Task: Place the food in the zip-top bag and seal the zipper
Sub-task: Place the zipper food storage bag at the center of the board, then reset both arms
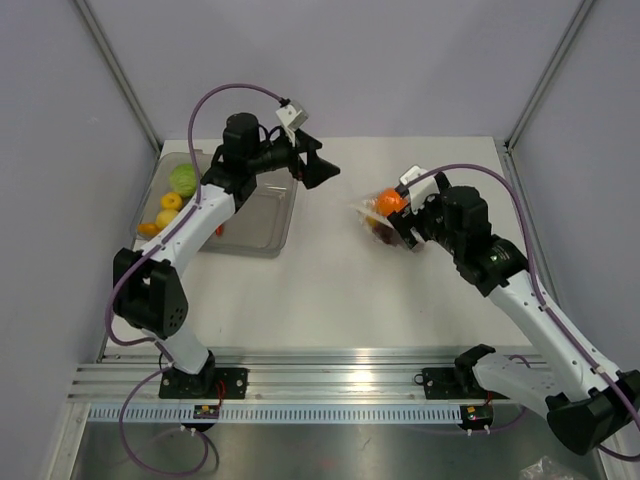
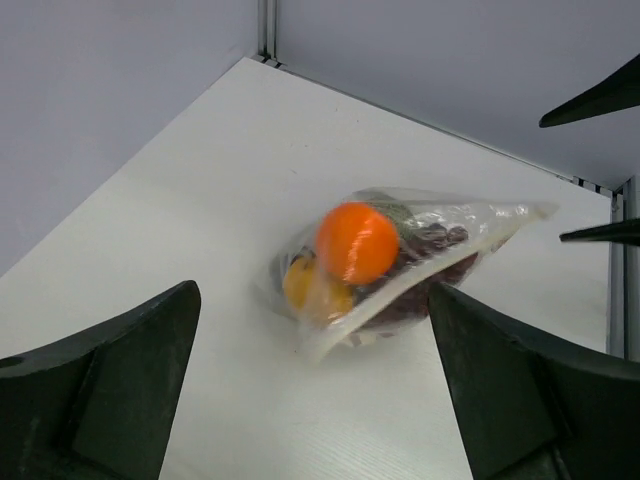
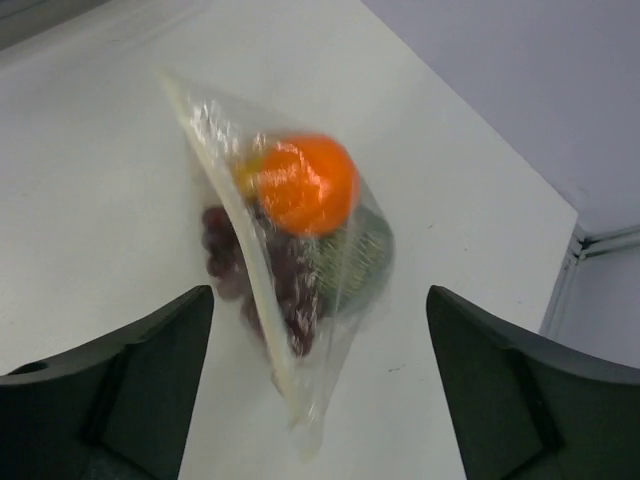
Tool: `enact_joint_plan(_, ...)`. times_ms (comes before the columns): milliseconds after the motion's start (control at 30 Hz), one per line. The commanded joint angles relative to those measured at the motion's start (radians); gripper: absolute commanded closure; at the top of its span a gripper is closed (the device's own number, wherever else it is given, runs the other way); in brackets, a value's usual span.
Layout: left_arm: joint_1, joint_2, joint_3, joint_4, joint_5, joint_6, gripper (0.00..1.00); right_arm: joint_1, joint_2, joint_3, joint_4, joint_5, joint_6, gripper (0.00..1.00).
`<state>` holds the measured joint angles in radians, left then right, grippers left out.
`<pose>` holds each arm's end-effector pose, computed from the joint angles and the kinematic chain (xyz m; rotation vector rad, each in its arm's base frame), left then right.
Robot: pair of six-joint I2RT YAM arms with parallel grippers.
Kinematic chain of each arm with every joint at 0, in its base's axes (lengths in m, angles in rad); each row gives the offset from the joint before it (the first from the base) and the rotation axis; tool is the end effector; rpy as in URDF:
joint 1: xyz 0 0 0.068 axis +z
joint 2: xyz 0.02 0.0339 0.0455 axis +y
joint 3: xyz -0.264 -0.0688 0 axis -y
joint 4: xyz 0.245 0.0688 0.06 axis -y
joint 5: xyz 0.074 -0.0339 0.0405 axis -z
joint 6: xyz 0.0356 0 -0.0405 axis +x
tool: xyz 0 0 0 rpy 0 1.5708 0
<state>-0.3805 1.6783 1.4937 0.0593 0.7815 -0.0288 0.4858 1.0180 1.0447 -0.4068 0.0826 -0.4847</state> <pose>0.3608 -0.1713 0.3776 0.8777 1.5177 -0.9600 0.2015 0.1031 0.3641 -0.8611 1.7500 -0.0798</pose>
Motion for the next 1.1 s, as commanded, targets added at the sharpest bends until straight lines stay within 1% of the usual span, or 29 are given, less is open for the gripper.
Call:
enact_joint_plan(0, 0.000, -0.147, -0.053, 0.067, -0.037, -0.005, 0.01, -0.001, -0.061, -0.041, -0.058, -0.055, 0.101, 0.01)
enact_joint_plan(67, 0.002, -0.204, -0.069, -0.007, -0.085, 0.020, 0.01, -0.001, -0.107, -0.049, -0.070, 0.000, 0.220, 0.00)
enact_joint_plan(100, 0.002, -0.228, -0.073, -0.030, -0.105, 0.023, 0.01, -0.001, -0.120, -0.043, -0.076, 0.108, 0.272, 0.01)
enact_joint_plan(133, 0.002, -0.286, -0.079, -0.061, -0.123, 0.023, 0.01, -0.001, -0.145, -0.034, -0.087, 0.155, 0.340, 0.01)
enact_joint_plan(167, 0.002, -0.313, -0.099, -0.087, -0.170, 0.023, 0.01, -0.003, -0.151, -0.002, -0.099, 0.199, 0.369, 0.00)
enact_joint_plan(200, 0.002, -0.346, -0.118, -0.088, -0.182, 0.023, 0.01, -0.001, -0.151, 0.020, -0.139, 0.294, 0.423, 0.01)
enact_joint_plan(267, 0.000, -0.428, -0.174, -0.092, -0.218, 0.010, 0.01, -0.001, -0.139, 0.084, -0.206, 0.405, 0.478, 0.00)
enact_joint_plan(300, 0.002, -0.454, -0.193, -0.093, -0.238, -0.018, 0.01, -0.001, -0.122, 0.101, -0.230, 0.431, 0.544, 0.01)
enact_joint_plan(367, 0.002, -0.520, -0.245, -0.113, -0.318, -0.042, 0.01, -0.001, -0.101, 0.144, -0.314, 0.494, 0.599, 0.01)
enact_joint_plan(400, 0.002, -0.541, -0.265, -0.143, -0.350, -0.054, 0.01, -0.003, -0.076, 0.153, -0.337, 0.502, 0.650, 0.01)
enact_joint_plan(433, 0.002, -0.564, -0.289, -0.159, -0.434, -0.071, 0.01, -0.001, -0.065, 0.158, -0.352, 0.505, 0.675, 0.01)
enact_joint_plan(467, 0.000, -0.607, -0.338, -0.168, -0.470, -0.077, 0.01, -0.003, -0.055, 0.158, -0.383, 0.509, 0.707, 0.00)
enact_joint_plan(500, 0.002, -0.630, -0.366, -0.196, -0.510, -0.082, 0.01, -0.003, -0.033, 0.156, -0.395, 0.511, 0.772, 0.01)
enact_joint_plan(533, 0.002, -0.649, -0.386, -0.216, -0.601, -0.083, 0.01, -0.003, -0.024, 0.156, -0.402, 0.511, 0.799, 0.00)
enact_joint_plan(600, 0.002, -0.703, -0.433, -0.280, -0.684, -0.109, 0.01, -0.003, 0.005, 0.152, -0.414, 0.497, 0.857, 0.01)
enact_joint_plan(633, 0.002, -0.718, -0.447, -0.303, -0.753, -0.114, 0.01, -0.003, 0.013, 0.150, -0.417, 0.499, 0.879, 0.00)
enact_joint_plan(667, 0.000, -0.751, -0.463, -0.326, -0.777, -0.123, 0.01, -0.001, 0.022, 0.150, -0.431, 0.525, 0.906, 0.01)
enact_joint_plan(700, 0.000, -0.768, -0.490, -0.361, -0.830, -0.146, 0.01, -0.003, 0.036, 0.150, -0.438, 0.545, 0.955, 0.00)
enact_joint_plan(767, 0.002, -0.801, -0.521, -0.383, -0.856, -0.166, 0.01, -0.001, 0.053, 0.149, -0.455, 0.587, 0.992, 0.01)
enact_joint_plan(867, 0.002, -0.868, -0.588, -0.386, -0.892, -0.192, 0.01, -0.003, 0.065, 0.135, -0.458, 0.594, 1.000, 0.01)
enact_joint_plan(933, 0.002, -0.907, -0.630, -0.372, -0.924, -0.194, 0.01, -0.003, 0.053, 0.111, -0.443, 0.600, 1.006, 0.01)
enact_joint_plan(1067, 0.002, -0.943, -0.655, -0.369, -0.968, -0.187, 0.01, -0.003, 0.011, 0.055, -0.429, 0.655, 1.087, 0.00)
